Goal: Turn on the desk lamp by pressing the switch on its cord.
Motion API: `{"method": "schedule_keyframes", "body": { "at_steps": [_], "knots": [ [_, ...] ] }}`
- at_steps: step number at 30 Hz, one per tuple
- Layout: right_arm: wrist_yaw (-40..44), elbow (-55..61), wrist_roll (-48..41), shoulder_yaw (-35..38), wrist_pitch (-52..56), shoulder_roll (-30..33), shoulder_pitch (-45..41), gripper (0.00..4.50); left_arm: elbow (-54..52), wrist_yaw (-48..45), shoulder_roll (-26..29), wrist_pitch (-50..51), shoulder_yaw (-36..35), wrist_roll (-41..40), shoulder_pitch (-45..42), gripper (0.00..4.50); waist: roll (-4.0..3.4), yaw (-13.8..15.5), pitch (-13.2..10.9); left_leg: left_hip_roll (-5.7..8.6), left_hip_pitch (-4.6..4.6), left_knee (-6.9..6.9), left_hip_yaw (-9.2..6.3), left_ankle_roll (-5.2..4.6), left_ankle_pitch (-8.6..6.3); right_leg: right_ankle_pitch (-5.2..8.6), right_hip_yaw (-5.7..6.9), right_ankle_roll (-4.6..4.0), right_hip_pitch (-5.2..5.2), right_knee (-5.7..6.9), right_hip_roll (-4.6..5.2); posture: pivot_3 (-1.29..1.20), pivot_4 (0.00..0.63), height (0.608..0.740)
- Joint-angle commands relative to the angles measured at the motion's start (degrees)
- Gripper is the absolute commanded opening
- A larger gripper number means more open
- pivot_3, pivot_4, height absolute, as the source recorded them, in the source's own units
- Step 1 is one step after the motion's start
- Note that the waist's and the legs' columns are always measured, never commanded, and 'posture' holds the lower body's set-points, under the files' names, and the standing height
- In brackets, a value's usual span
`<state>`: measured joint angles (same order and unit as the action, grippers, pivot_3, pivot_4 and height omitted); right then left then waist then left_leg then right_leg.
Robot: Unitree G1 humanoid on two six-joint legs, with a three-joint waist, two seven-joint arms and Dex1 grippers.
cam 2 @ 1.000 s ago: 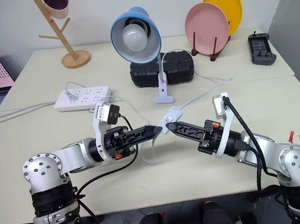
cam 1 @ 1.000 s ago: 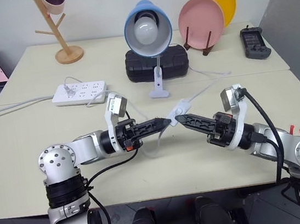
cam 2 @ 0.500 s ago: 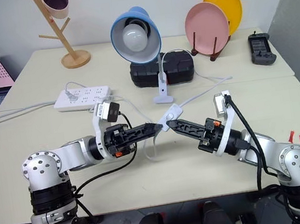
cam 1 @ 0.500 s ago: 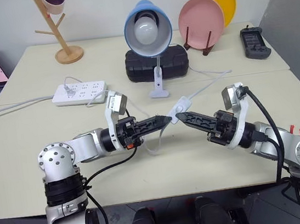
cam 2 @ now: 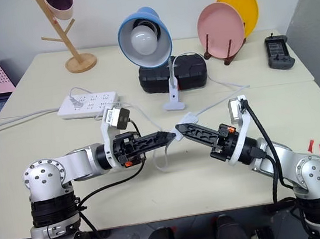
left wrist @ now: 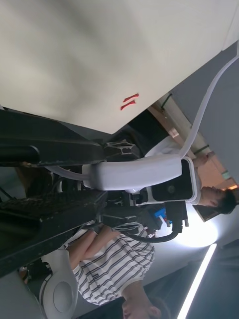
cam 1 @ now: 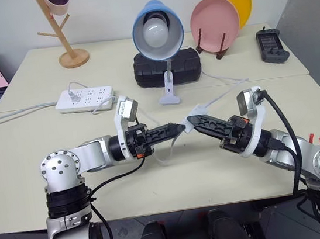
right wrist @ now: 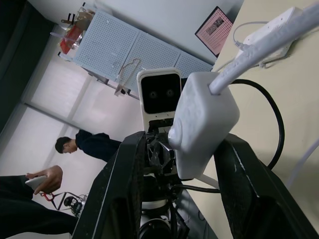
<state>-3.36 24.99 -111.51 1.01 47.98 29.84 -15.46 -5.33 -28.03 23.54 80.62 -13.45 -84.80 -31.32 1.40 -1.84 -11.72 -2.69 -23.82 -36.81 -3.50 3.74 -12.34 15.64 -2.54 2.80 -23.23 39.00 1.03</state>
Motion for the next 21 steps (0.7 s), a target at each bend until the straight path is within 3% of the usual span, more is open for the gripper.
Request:
{"method": "schedule_keyframes", "body": {
  "at_steps": [1,9,21],
  "knots": [
    [0.51,2.0,-1.49,1.15,-0.46,-0.25,-0.97,2.07,-1.37,0.59,0.67,-1.16,0.44,-2.53,-0.43,0.37,0.0,0.0,0.0,0.0,0.0,0.0,0.0,0.0,0.0,0.0,0.0,0.0,0.0,0.0,0.0,0.0,0.15,0.74],
    [0.48,2.05,-1.49,1.17,-0.55,-0.75,-0.7,0.52,-1.8,2.67,1.42,-2.27,1.43,-5.46,-0.46,0.37,0.0,0.0,0.0,0.0,0.0,0.01,0.0,0.0,0.0,0.0,-0.01,0.0,-0.01,-0.01,0.0,0.0,0.15,0.74],
    [0.19,1.98,-1.49,0.91,-0.07,1.46,-1.17,0.46,-1.65,4.38,2.68,-4.47,3.03,-7.69,-0.18,0.37,0.0,0.0,0.0,0.0,-0.02,0.04,0.01,0.0,0.0,0.01,-0.01,0.01,-0.02,-0.03,0.0,0.0,0.15,0.74]
  ]
}}
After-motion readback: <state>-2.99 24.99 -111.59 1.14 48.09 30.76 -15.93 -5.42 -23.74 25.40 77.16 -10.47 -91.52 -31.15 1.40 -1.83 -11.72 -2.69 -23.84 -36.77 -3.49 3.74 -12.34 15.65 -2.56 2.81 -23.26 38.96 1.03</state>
